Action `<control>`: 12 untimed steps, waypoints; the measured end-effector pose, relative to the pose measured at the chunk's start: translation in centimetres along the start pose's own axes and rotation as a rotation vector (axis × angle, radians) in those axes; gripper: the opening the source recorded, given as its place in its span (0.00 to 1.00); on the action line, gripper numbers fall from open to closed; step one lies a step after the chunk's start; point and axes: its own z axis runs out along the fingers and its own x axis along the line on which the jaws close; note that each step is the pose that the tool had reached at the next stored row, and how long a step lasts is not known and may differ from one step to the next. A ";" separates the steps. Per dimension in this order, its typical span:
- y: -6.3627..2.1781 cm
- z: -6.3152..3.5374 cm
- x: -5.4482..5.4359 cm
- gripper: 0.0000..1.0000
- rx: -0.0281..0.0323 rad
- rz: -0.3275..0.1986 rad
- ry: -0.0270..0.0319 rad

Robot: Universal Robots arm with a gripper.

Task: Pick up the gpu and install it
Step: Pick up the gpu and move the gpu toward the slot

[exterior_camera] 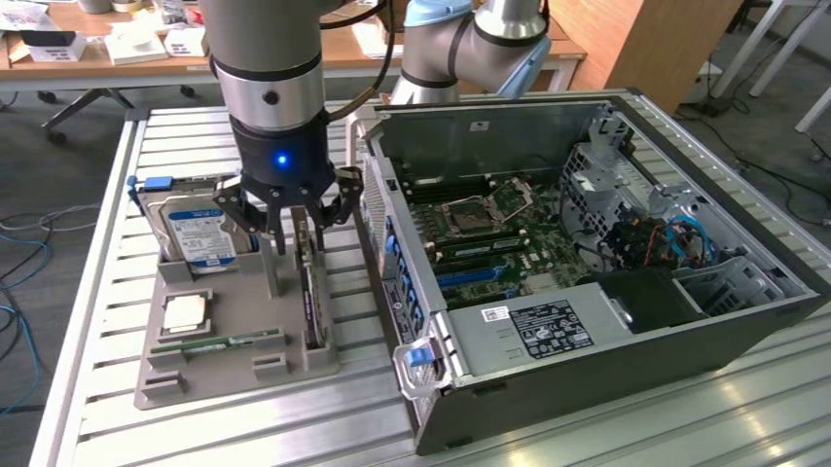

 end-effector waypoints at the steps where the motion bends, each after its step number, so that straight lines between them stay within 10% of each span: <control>1: 0.00 0.00 0.0 0.47 0.0000 0.000 0.0000; 12: -0.01 0.29 0.0 0.47 0.0000 0.000 0.0000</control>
